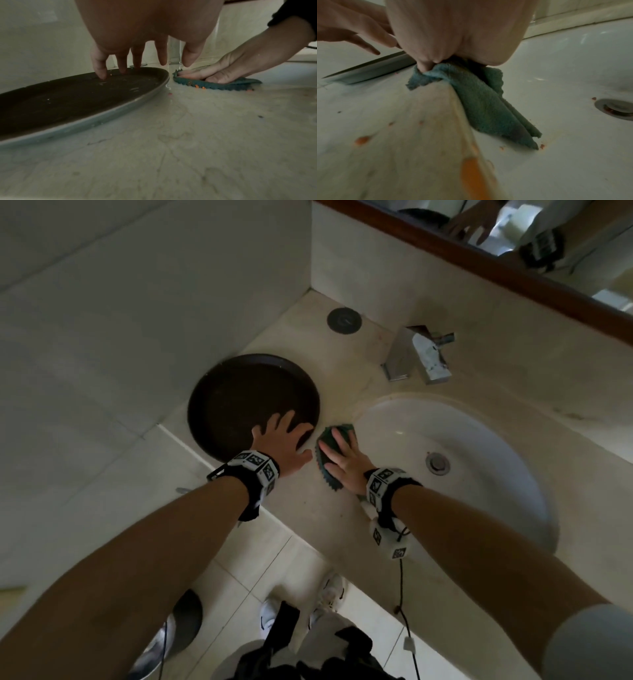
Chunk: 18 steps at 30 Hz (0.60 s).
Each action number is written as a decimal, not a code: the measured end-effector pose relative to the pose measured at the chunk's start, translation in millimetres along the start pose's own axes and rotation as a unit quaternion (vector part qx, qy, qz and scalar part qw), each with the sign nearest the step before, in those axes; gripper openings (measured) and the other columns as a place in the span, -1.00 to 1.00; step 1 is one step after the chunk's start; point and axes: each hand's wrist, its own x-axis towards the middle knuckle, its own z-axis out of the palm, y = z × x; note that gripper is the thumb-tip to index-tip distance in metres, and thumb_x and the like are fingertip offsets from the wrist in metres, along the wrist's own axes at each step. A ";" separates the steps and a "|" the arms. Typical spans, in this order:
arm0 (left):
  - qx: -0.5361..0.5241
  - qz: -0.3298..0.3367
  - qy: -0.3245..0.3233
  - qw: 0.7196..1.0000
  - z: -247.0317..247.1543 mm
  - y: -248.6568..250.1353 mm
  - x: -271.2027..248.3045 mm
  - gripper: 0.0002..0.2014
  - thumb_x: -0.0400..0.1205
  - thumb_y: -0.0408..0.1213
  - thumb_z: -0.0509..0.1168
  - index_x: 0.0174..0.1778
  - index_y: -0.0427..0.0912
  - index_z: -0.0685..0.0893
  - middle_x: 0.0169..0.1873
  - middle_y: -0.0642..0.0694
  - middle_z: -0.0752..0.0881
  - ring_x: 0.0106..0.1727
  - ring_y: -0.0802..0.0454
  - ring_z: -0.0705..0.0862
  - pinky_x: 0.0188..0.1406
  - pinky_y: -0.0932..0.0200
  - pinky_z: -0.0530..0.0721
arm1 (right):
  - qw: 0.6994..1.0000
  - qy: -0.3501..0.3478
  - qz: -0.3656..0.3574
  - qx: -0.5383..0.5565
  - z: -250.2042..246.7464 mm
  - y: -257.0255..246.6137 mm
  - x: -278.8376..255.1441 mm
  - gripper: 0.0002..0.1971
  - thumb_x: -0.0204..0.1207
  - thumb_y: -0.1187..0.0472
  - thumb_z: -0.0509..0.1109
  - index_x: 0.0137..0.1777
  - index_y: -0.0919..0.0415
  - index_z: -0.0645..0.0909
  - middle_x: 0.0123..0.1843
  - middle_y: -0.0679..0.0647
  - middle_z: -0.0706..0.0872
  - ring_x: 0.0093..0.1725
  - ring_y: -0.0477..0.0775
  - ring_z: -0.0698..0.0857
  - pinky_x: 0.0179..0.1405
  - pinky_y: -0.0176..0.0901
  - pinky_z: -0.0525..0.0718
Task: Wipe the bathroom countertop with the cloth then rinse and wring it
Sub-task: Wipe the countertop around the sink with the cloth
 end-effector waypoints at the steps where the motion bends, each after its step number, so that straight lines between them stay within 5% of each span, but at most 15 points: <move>1: -0.001 -0.005 0.000 1.000 -1.3 -0.2 1.4 -0.41 0.63 0.16 0.10 0.60 0.25 0.14 0.70 -0.06 -0.05 0.69 -0.20 -0.07 0.56 -0.39 0.09 | 1.000 -0.002 -0.001 0.006 1.6 0.5 2.3 -0.45 0.75 -0.04 0.01 0.70 -0.10 -0.02 0.74 0.04 -0.24 0.68 0.31 -0.32 0.59 0.27 0.25; 9: 0.001 0.021 0.003 1.000 -4.5 3.8 0.4 -0.42 0.64 0.16 0.09 0.61 0.23 0.15 0.70 -0.07 -0.03 0.69 -0.21 -0.06 0.55 -0.41 0.10 | 0.996 -0.003 0.061 0.066 16.4 -22.6 -12.4 -0.44 0.76 0.00 0.00 0.70 -0.06 -0.10 0.73 0.09 -0.32 0.69 0.30 -0.28 0.67 0.21 0.02; 18: 0.030 0.090 -0.004 0.995 9.8 6.9 -20.4 -0.42 0.62 0.16 0.12 0.58 0.29 0.15 0.69 -0.03 -0.02 0.68 -0.19 -0.04 0.53 -0.41 0.12 | 0.988 0.016 0.140 0.061 42.0 -39.0 -62.3 -0.43 0.74 -0.05 -0.02 0.69 -0.18 -0.13 0.73 0.00 -0.32 0.71 0.18 0.00 0.60 0.25 0.22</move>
